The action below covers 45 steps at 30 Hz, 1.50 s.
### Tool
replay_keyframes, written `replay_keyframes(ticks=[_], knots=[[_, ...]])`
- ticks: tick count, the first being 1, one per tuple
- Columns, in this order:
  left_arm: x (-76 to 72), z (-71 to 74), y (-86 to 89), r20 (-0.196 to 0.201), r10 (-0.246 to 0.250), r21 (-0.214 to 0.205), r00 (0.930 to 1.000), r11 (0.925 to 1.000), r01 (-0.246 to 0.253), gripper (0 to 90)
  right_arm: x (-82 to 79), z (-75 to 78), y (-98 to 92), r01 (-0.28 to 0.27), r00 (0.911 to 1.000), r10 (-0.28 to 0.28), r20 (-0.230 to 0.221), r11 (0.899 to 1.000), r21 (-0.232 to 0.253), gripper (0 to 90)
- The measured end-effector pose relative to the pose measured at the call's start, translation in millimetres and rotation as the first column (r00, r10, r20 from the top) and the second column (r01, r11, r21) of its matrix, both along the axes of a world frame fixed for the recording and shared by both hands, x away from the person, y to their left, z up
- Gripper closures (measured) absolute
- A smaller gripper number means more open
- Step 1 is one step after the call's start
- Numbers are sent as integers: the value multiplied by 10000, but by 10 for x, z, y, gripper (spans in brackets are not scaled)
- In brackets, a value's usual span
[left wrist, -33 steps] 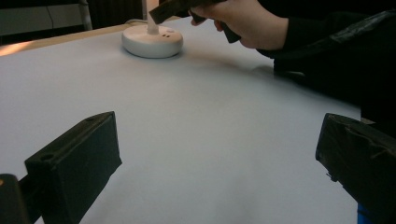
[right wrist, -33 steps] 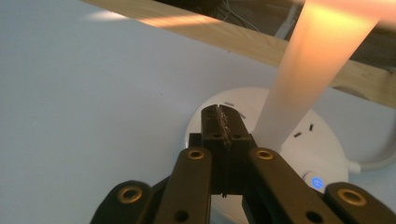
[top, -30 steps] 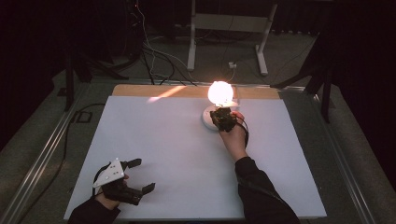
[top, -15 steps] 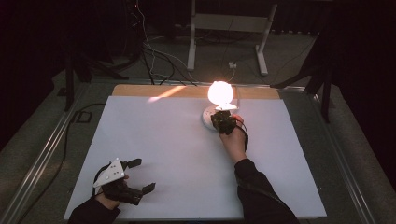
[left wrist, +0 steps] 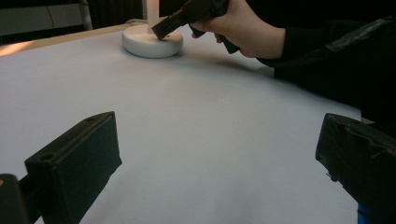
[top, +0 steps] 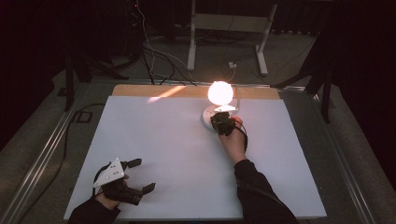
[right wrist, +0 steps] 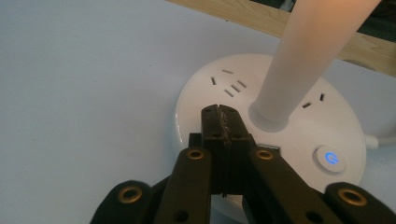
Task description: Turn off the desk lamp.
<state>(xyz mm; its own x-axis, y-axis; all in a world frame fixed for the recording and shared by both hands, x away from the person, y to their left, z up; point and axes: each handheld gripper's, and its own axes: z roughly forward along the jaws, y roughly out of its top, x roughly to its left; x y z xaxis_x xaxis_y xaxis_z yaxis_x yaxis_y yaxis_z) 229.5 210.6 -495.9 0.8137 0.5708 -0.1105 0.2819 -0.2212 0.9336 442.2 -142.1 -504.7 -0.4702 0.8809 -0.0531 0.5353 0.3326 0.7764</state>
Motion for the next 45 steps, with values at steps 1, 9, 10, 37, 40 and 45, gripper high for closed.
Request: replay_keyframes(ticks=[1, 9, 10, 37, 40, 45], knots=[[-1, 0, -3, 9, -23, 22, 10000, 10000, 22, 5, -2, -1, 1, 14, 10000, -14, 5, 10000, 3, 900], [-3, 8, 3, 49, 3, -47, 10000, 10000, -3, 5, 4, 109, -7, -119, 9998, 121, -128, 9998, 136, 900], [-2, 7, 5, 35, 6, -37, 10000, 10000, -6, 5, -6, 158, -11, -144, 9999, 145, -40, 9996, 263, 900], [-3, 4, -1, 24, -27, 38, 10000, 10000, 27, 5, 17, 46, -16, 10, 9997, -6, -235, 9999, 155, 899], [-2, 4, -1, 21, -19, 35, 10000, 10000, 19, 5, 26, 38, -13, 19, 9996, -15, -283, 9999, 136, 899], [0, 1, -1, 0, -26, -3, 10000, 10000, 26, 5, 31, 29, -11, -27, 9996, 28, -296, 10000, 37, 899]])
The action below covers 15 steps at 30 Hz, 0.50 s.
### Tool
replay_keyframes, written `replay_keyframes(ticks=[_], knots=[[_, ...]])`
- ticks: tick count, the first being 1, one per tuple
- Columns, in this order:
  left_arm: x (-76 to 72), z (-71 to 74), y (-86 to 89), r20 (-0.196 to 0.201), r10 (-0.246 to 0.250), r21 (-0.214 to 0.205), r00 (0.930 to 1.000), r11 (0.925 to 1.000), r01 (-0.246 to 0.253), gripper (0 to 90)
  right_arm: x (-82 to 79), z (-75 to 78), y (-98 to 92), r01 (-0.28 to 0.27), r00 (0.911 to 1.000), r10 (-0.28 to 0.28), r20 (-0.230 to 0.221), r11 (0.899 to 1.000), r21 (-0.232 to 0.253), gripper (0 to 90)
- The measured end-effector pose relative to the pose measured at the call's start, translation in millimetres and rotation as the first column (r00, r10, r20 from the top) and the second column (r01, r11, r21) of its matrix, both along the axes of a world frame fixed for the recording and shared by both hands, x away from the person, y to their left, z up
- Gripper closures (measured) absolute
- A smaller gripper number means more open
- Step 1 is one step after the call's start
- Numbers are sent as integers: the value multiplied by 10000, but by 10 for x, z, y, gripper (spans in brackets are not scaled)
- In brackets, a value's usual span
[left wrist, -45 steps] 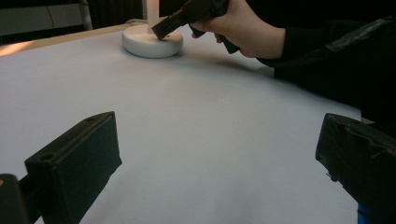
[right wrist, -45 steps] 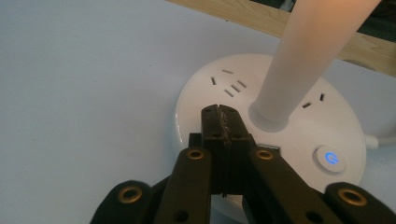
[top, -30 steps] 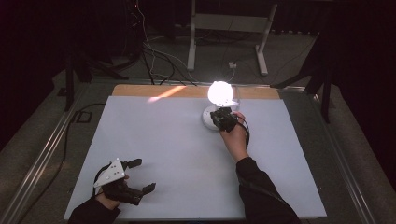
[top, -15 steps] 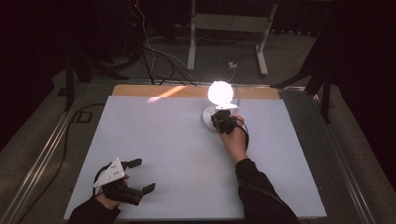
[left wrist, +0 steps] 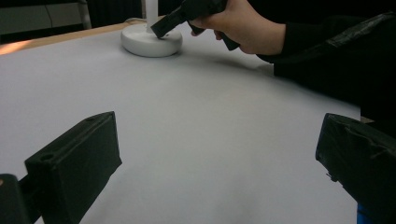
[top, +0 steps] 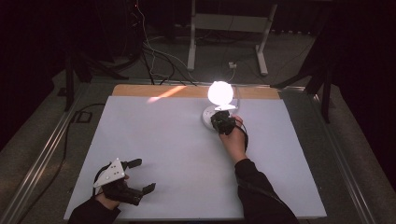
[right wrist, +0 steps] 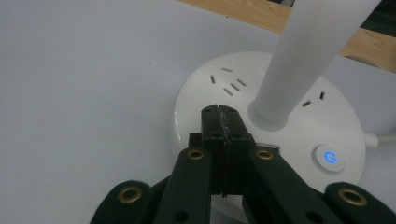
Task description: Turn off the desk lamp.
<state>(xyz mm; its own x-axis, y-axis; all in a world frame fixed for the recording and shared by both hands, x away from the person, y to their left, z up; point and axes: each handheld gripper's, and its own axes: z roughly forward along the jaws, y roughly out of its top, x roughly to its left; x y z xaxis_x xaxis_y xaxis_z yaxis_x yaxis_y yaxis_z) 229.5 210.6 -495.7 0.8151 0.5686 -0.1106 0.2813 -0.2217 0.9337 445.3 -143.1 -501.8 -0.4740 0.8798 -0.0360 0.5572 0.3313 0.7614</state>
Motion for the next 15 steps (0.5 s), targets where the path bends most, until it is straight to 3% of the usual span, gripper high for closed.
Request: replay_keyframes(ticks=[4, 9, 11, 13, 15], knots=[[1, -2, -4, -4, -17, 6, 10000, 10000, 17, 5, 6, 8, 13, -102, 9999, 101, -36, 9996, -244, 899], [-1, 1, -7, 14, -18, 21, 10000, 10000, 18, 5, 26, 46, 12, -91, 9992, 71, -404, 9987, -503, 899], [0, 2, -1, 13, 13, -28, 10000, 10000, -13, 5, -6, 80, -36, 30, 10000, -29, 44, 9997, -260, 898], [5, -3, 1, -29, 62, -26, 10000, 10000, -62, 5, -42, 135, -73, -64, 9995, 55, 313, 9996, 276, 898], [7, -2, -3, -21, 27, -2, 10000, 10000, -27, 5, -74, 180, -60, -170, 9989, 160, 441, 9996, 224, 897]])
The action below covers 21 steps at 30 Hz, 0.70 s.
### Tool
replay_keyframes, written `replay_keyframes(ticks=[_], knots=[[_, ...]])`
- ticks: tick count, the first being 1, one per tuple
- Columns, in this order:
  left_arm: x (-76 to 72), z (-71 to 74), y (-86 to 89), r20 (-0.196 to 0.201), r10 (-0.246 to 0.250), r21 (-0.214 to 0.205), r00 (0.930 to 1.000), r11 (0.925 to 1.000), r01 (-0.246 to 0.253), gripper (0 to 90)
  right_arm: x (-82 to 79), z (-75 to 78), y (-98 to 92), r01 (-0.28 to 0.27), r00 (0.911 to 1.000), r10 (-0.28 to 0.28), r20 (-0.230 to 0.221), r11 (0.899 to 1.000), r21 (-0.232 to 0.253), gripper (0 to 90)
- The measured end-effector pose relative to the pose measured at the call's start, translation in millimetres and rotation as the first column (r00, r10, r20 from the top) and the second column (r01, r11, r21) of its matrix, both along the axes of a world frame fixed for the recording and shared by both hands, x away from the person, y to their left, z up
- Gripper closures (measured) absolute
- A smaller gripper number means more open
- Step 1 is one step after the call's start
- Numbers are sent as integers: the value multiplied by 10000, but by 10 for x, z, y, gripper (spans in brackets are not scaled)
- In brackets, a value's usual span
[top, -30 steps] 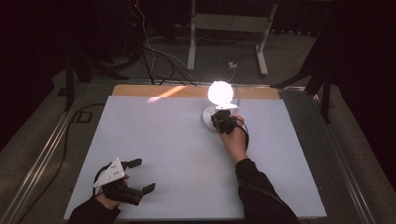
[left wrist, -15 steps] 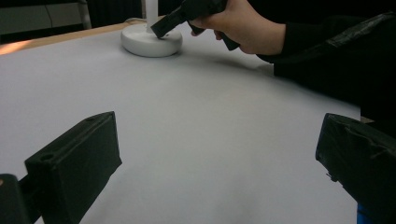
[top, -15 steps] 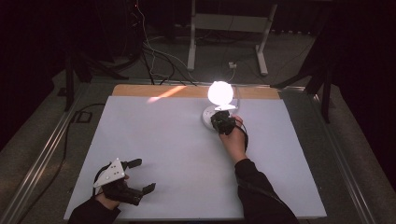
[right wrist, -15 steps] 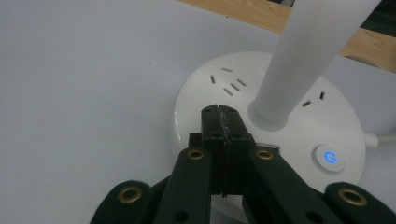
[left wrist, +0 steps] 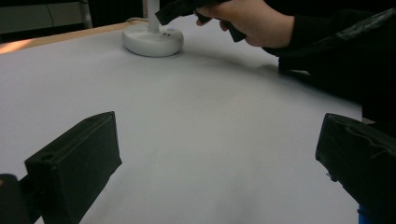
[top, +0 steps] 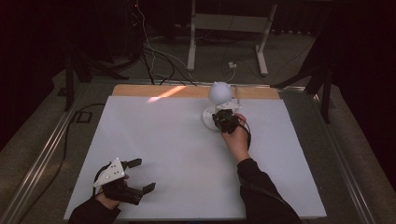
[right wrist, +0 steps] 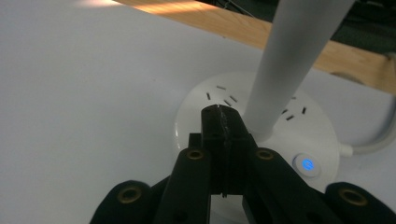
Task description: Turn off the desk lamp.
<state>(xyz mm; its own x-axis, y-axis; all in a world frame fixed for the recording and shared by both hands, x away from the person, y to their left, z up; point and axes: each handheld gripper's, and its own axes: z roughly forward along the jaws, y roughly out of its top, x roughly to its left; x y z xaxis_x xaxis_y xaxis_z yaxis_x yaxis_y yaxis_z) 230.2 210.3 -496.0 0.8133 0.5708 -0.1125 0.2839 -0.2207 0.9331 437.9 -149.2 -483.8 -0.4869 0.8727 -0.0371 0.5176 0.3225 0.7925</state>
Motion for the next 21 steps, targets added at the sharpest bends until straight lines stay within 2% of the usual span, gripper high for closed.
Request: replay_keyframes(ticks=[3, 4, 8, 11, 12, 13, 14, 15, 17, 19, 21], knots=[[-10, 5, -4, 38, -13, 14, 10000, 10000, 13, 5, -51, 54, 16, -160, 9997, 158, 163, 9998, 142, 894], [-12, 6, -4, 42, -8, 14, 10000, 10000, 8, 5, -63, 71, 17, -200, 9998, 197, 84, 9993, 303, 885], [-9, 8, 0, 51, 5, -11, 10000, 10000, -5, 5, -130, 120, 19, -485, 9988, 480, 129, 9980, 395, 796], [-10, 7, -2, 61, -4, 15, 10000, 10000, 4, 5, -192, 156, -6, -597, 9982, 591, 103, 9962, 641, 658], [-9, 8, -3, 64, -3, 13, 10000, 10000, 3, 5, -214, 165, -18, -643, 9979, 634, 139, 9955, 702, 580], [-9, 8, -4, 64, 0, 7, 10000, 10000, 0, 5, -228, 171, -33, -825, 9966, 818, 128, 9934, 796, 505], [-8, 7, -3, 49, -2, 18, 10000, 10000, 2, 5, -231, 174, -50, -1060, 9944, 1060, 53, 9905, 879, 470], [-8, 6, -5, 51, 13, 40, 10000, 10000, -13, 5, -223, 181, -77, -1437, 9887, 1474, -290, 9844, 1019, 421], [-10, 6, -8, 62, 9, 61, 10000, 10000, -10, 5, -221, 189, -120, -1416, 9836, 1541, -942, 9817, 1276, 355], [-11, 8, -8, 61, 16, 22, 10000, 10000, -16, 5, -246, 198, -173, -1408, 9819, 1579, -1048, 9779, 1548, 299], [-10, 7, -4, 64, 21, 53, 10000, 10000, -22, 5, -283, 211, -225, -1364, 9835, 1533, -963, 9771, 1631, 217]])
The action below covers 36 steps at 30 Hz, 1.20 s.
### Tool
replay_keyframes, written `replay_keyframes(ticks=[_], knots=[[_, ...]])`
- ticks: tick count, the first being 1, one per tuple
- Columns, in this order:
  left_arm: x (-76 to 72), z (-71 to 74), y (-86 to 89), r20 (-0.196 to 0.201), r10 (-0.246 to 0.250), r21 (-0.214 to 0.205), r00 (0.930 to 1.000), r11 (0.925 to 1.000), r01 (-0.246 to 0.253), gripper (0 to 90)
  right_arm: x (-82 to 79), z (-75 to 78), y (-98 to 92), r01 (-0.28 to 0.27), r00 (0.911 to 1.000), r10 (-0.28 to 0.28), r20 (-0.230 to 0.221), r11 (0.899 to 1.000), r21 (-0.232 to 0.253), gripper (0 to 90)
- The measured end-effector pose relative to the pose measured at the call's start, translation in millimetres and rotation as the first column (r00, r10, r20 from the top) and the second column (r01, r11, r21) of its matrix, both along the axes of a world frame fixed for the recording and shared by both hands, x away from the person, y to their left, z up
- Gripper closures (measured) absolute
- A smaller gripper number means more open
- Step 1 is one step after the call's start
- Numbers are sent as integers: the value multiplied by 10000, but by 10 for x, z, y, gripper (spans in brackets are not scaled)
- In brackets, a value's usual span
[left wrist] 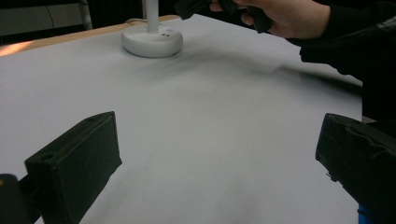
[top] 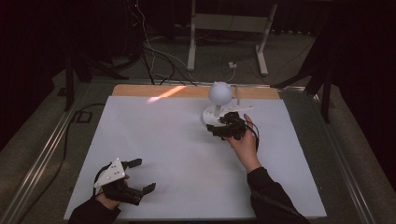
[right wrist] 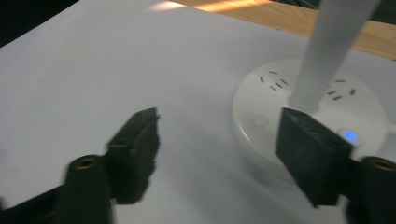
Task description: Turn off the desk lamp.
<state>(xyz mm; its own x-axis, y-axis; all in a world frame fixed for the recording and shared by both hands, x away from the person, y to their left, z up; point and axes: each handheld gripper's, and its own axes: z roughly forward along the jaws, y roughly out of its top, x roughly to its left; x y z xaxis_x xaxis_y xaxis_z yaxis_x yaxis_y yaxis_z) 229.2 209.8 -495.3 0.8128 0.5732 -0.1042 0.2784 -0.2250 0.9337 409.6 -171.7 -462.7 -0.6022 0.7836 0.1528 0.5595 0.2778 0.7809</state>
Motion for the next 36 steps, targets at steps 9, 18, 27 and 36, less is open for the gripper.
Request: replay_keyframes(ticks=[9, 18, 27, 36], knots=[[0, 3, -1, 1, -5, -46, 10000, 10000, 5, 5, -258, 60, -217, -1087, 9934, 1072, 402, 9934, 366, 26], [0, -1, -1, -3, -13, -1, 10000, 10000, 13, 5, -483, -8, -534, -972, 9891, 935, 1137, 9949, 280, 0], [-6, 3, -2, 2, -29, -36, 10000, 10000, 29, 5, -792, -115, -864, -719, 9916, 724, 1072, 9974, -88, 0], [5, -4, -3, -30, -48, 8, 10000, 10000, 48, 5, -1173, -223, -1136, -747, 9932, 777, 867, 9965, -381, 0]])
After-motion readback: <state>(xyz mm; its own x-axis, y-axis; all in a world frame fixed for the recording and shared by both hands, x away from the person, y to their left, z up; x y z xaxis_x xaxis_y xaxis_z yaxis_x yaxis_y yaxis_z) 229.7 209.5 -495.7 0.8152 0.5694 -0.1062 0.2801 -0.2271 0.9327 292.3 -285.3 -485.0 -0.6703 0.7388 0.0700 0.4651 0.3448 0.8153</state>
